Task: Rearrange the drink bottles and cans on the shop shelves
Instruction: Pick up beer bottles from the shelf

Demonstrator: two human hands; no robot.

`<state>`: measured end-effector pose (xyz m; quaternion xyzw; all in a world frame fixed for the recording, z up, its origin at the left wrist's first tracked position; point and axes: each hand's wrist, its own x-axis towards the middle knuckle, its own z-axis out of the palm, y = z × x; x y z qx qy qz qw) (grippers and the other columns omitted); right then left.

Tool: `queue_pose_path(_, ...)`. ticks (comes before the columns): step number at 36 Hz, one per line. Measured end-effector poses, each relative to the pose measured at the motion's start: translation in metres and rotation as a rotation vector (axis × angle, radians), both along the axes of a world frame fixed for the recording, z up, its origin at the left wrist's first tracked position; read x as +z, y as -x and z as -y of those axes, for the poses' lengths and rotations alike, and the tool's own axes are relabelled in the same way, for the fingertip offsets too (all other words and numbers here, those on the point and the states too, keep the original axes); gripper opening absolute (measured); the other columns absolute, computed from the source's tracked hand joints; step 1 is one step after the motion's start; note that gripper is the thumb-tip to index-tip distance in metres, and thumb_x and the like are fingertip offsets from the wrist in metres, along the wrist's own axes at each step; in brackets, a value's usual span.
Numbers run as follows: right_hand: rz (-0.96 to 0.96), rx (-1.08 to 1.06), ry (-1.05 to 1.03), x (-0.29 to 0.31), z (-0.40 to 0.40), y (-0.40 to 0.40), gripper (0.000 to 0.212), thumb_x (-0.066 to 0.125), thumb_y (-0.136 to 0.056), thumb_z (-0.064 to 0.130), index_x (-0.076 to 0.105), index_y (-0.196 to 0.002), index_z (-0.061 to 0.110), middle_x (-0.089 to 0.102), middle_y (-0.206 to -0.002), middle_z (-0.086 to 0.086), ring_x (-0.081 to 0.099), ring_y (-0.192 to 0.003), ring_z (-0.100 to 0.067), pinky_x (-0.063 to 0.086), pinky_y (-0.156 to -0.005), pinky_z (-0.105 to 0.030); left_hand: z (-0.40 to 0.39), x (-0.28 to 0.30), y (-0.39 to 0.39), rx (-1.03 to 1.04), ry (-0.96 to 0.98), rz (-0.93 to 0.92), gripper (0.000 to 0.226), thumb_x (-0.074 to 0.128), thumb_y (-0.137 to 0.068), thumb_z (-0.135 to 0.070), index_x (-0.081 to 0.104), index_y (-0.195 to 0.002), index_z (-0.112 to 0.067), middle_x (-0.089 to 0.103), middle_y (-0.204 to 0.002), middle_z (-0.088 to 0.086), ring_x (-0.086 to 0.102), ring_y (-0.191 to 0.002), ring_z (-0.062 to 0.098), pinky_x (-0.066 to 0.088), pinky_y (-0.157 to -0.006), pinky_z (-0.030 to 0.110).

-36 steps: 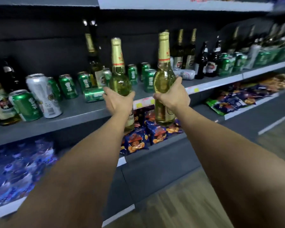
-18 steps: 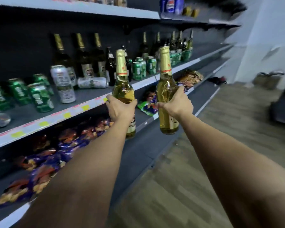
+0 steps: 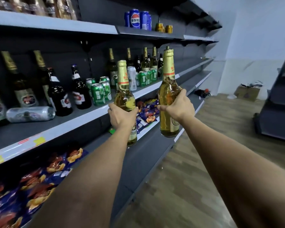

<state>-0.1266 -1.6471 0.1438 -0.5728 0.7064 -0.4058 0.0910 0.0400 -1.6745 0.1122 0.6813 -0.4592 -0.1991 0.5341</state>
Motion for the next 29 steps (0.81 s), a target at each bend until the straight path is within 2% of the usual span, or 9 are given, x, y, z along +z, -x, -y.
queue_pose_path(3,-0.003,0.014,0.015,0.001,0.046,0.005,0.075,0.080,-0.070,0.047,0.035,-0.116,0.009,0.056,-0.121,-0.011,0.055,-0.109,-0.034,0.044,-0.083,-0.040,0.048,0.002,0.005,0.013,0.019,-0.011,0.088,0.080,-0.072,-0.037,0.031,-0.137,-0.003,0.048,-0.133,0.015,0.052,-0.118,0.034,0.045,-0.091,0.040)
queue_pose_path(8,-0.016,0.034,0.006,0.009,0.128,0.004,0.076,0.079,-0.072,0.048,0.034,-0.120,0.008,0.053,-0.125,-0.015,0.052,-0.113,-0.035,0.043,-0.090,-0.044,0.129,0.013,0.009,0.018,0.035,-0.036,0.087,0.079,-0.073,-0.033,0.030,-0.137,-0.003,0.045,-0.135,0.016,0.050,-0.119,0.035,0.044,-0.092,0.039)
queue_pose_path(11,-0.038,0.051,0.009,0.017,0.178,0.003,0.075,0.078,-0.074,0.048,0.034,-0.121,0.008,0.056,-0.122,-0.013,0.055,-0.108,-0.032,0.045,-0.084,-0.041,0.182,0.019,0.011,0.019,0.068,-0.052,0.087,0.081,-0.070,-0.036,0.032,-0.135,-0.004,0.045,-0.133,0.016,0.049,-0.119,0.034,0.045,-0.090,0.040)
queue_pose_path(15,-0.016,0.063,0.052,0.023,0.239,0.005,0.079,0.078,-0.072,0.049,0.032,-0.122,0.009,0.056,-0.122,-0.013,0.056,-0.104,-0.031,0.042,-0.076,-0.038,0.238,0.027,0.017,0.017,0.100,-0.048,0.082,0.083,-0.068,-0.037,0.036,-0.128,-0.007,0.051,-0.124,0.013,0.055,-0.108,0.034,0.049,-0.088,0.041)
queue_pose_path(17,0.011,0.067,0.062,0.024,0.269,0.007,0.077,0.078,-0.073,0.049,0.032,-0.120,0.009,0.056,-0.121,-0.012,0.055,-0.101,-0.030,0.042,-0.074,-0.037,0.263,0.030,0.023,0.032,0.109,-0.027,0.081,0.082,-0.069,-0.038,0.036,-0.128,-0.007,0.051,-0.125,0.012,0.055,-0.109,0.032,0.047,-0.085,0.038)
queue_pose_path(20,0.062,0.095,0.093,0.024,0.304,0.010,0.076,0.079,-0.073,0.046,0.032,-0.119,0.008,0.055,-0.124,-0.014,0.055,-0.108,-0.032,0.044,-0.078,-0.039,0.289,0.034,0.029,0.043,0.131,-0.031,0.079,0.082,-0.070,-0.034,0.037,-0.130,-0.006,0.049,-0.128,0.012,0.053,-0.113,0.030,0.039,-0.079,0.032)
queue_pose_path(26,0.134,0.182,0.098,0.021,0.388,0.022,0.079,0.080,-0.072,0.044,0.032,-0.122,0.007,0.053,-0.126,-0.015,0.053,-0.115,-0.034,0.045,-0.090,-0.042,0.353,0.029,0.044,0.169,0.167,-0.053,0.084,0.082,-0.070,-0.034,0.036,-0.133,-0.005,0.048,-0.131,0.013,0.051,-0.116,0.031,0.043,-0.093,0.038)
queue_pose_path(29,0.140,0.259,0.098,0.021,0.427,0.028,0.078,0.081,-0.072,0.044,0.032,-0.121,0.008,0.053,-0.125,-0.013,0.053,-0.114,-0.033,0.043,-0.091,-0.040,0.380,0.030,0.051,0.252,0.196,-0.066,0.086,0.083,-0.069,-0.034,0.035,-0.134,-0.004,0.048,-0.132,0.014,0.050,-0.119,0.032,0.043,-0.099,0.040)
